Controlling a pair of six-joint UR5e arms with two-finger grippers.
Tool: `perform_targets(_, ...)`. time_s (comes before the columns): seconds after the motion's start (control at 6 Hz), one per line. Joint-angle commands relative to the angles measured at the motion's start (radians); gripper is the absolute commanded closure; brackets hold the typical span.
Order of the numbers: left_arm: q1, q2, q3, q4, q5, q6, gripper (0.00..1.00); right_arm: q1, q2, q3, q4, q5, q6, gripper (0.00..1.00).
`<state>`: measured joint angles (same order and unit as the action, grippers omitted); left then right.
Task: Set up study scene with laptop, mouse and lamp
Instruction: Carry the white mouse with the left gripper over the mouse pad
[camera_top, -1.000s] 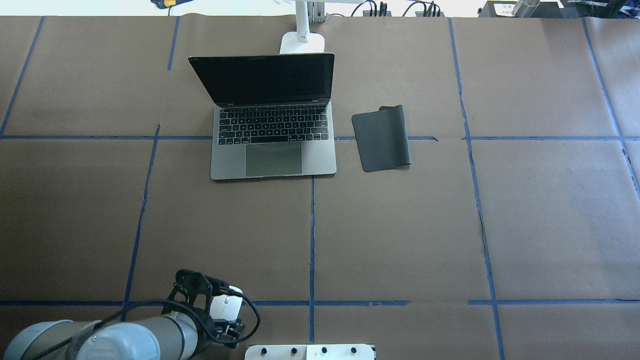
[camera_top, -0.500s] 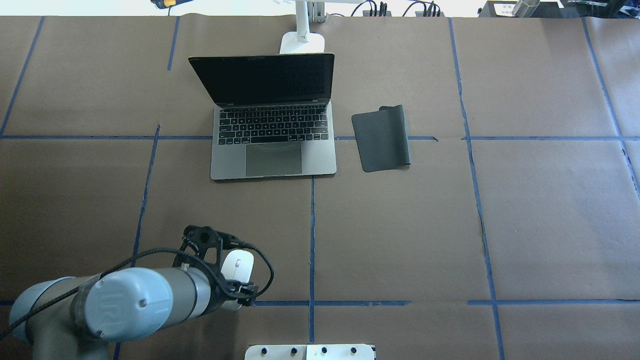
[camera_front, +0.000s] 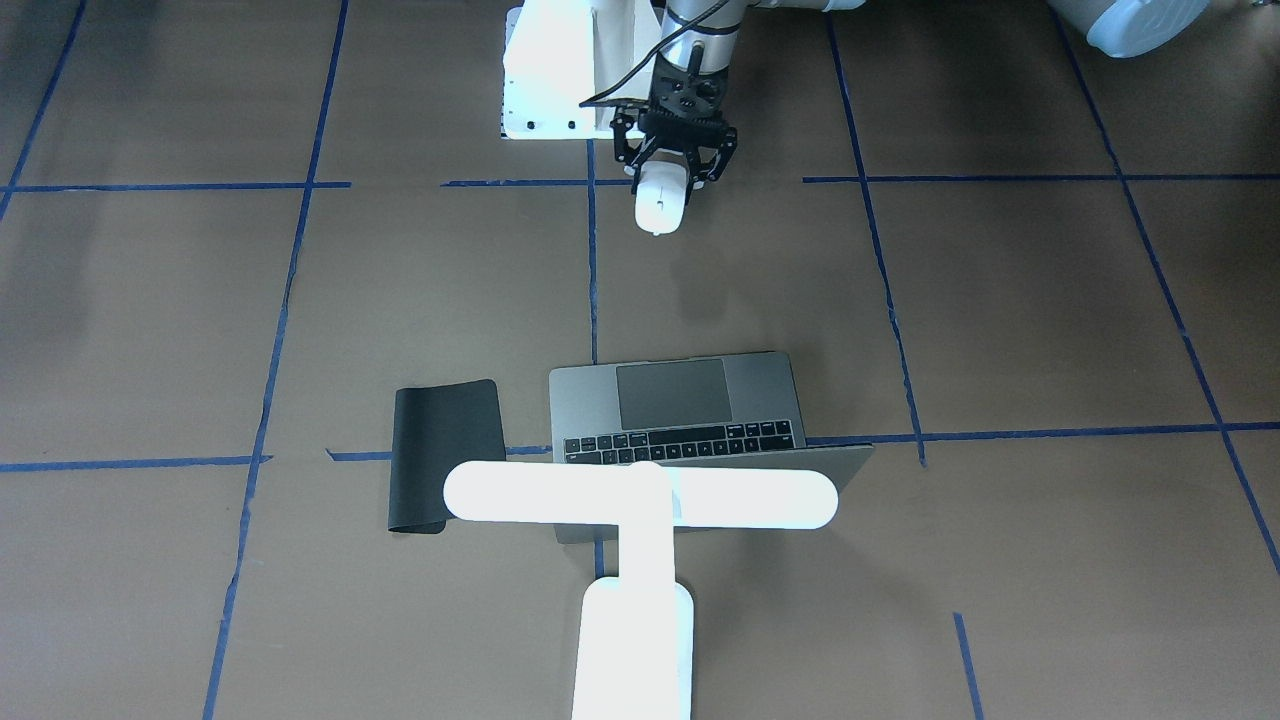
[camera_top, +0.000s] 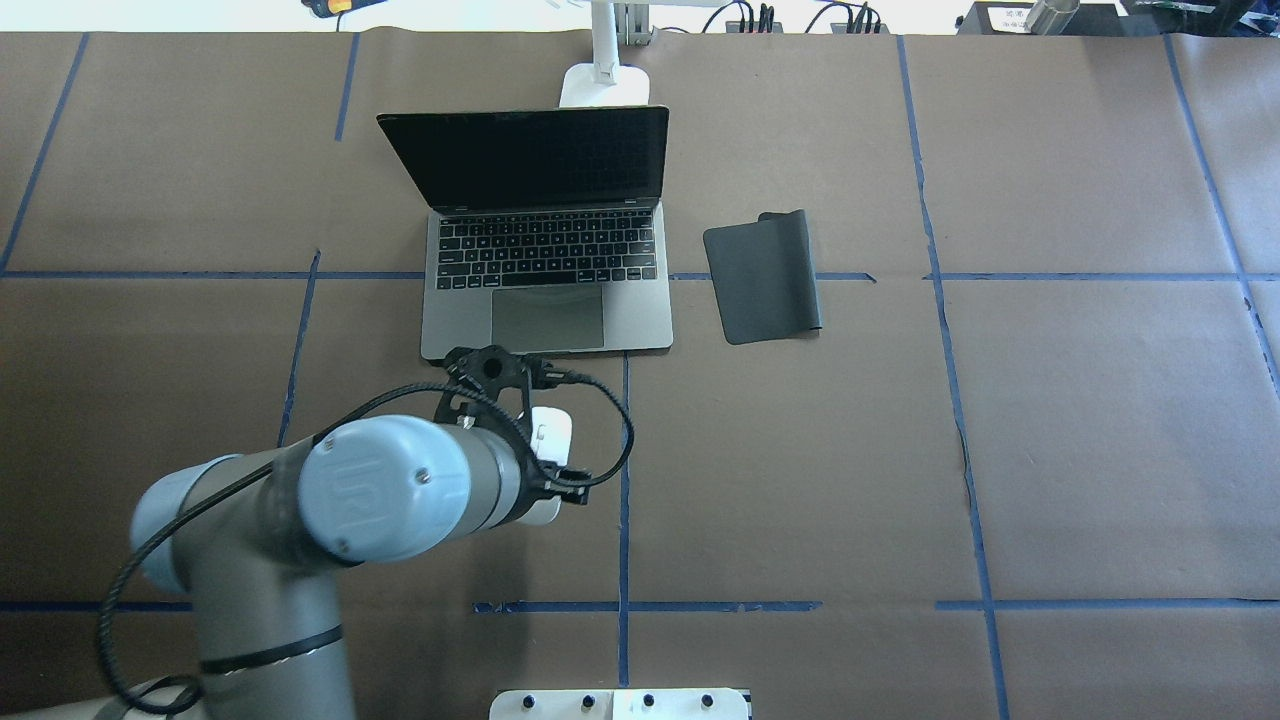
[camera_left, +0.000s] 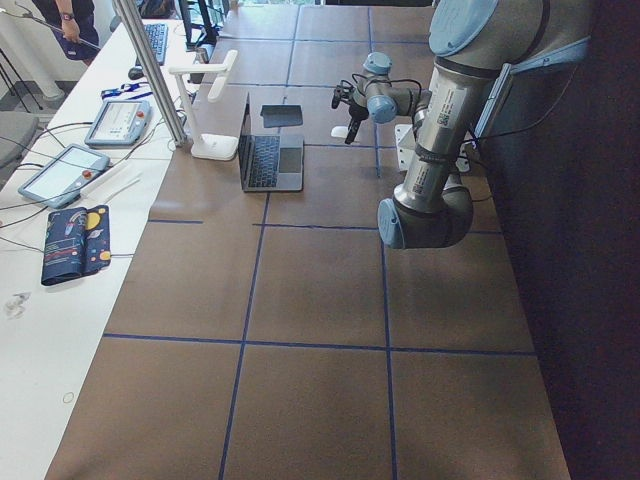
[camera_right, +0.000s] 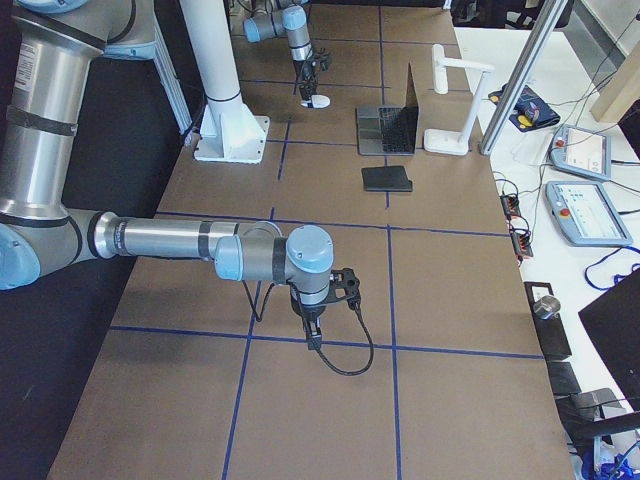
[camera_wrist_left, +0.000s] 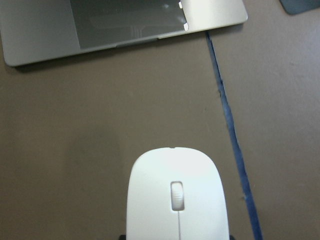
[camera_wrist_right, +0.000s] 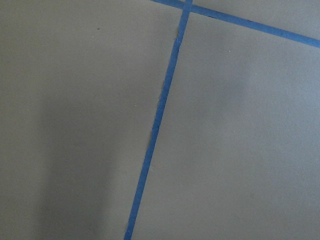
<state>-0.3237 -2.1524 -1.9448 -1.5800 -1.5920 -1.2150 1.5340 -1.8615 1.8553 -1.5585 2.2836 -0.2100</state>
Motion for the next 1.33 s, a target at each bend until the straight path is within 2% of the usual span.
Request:
perform_targets(0.0,-0.075,-0.233,0.262,-0.005,-0.063,-0.006,0.96,0.000,0.002,0.002,0.000,0.002,0.008,0.00)
perform_targets(0.17,-0.096,-0.356,0.435,-0.027,-0.074,-0.012,0.96,0.000,0.004,0.004,0.000,0.004,0.008,0.00)
perform_targets(0.5,-0.148,-0.545,0.785,-0.191,-0.121,-0.030,0.96,0.000,0.007,0.004,-0.003,0.007,0.009,0.00)
perform_targets(0.67,-0.159,-0.670,1.005,-0.260,-0.132,-0.041,0.96,0.000,0.007,0.004,-0.005,0.008,0.009,0.00)
perform_targets(1.17,-0.161,-0.860,1.402,-0.496,-0.128,-0.095,0.94,0.000,0.005,0.005,-0.003,0.020,0.032,0.00)
